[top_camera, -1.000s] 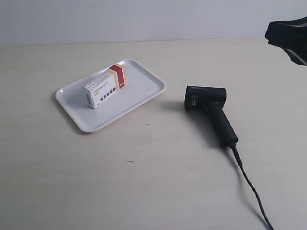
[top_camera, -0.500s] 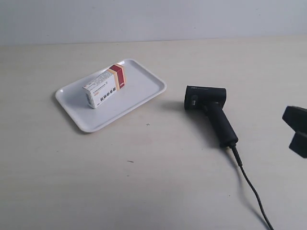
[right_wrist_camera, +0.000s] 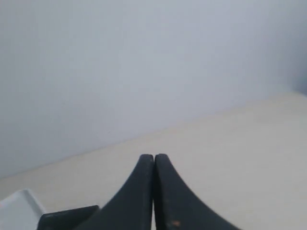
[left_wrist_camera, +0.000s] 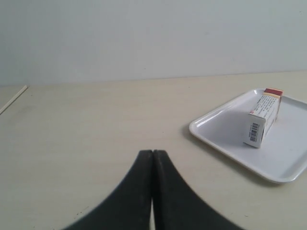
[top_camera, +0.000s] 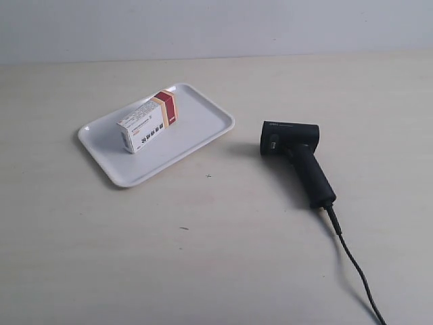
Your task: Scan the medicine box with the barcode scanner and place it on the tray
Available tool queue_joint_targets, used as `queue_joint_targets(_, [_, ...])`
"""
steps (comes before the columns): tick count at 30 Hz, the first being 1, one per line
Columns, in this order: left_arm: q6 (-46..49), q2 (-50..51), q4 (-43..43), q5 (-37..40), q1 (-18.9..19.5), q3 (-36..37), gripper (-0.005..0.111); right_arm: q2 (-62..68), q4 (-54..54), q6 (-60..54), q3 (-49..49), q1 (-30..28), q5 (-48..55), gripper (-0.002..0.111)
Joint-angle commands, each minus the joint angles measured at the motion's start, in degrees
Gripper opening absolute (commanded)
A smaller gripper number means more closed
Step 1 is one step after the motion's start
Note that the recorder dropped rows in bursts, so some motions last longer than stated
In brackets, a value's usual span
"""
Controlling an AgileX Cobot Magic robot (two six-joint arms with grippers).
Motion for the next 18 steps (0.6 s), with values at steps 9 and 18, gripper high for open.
queue_joint_targets(9, [0.14, -0.33, -0.75, 0.09, 0.03, 0.03, 0.001, -7.57, -0.41, -6.82, 0.25, -5.69, 12.08, 0.000])
queue_joint_targets(18, [0.03, -0.33, -0.75, 0.09, 0.03, 0.03, 0.001, -7.57, -0.52, -6.82, 0.25, -5.69, 12.19, 0.000])
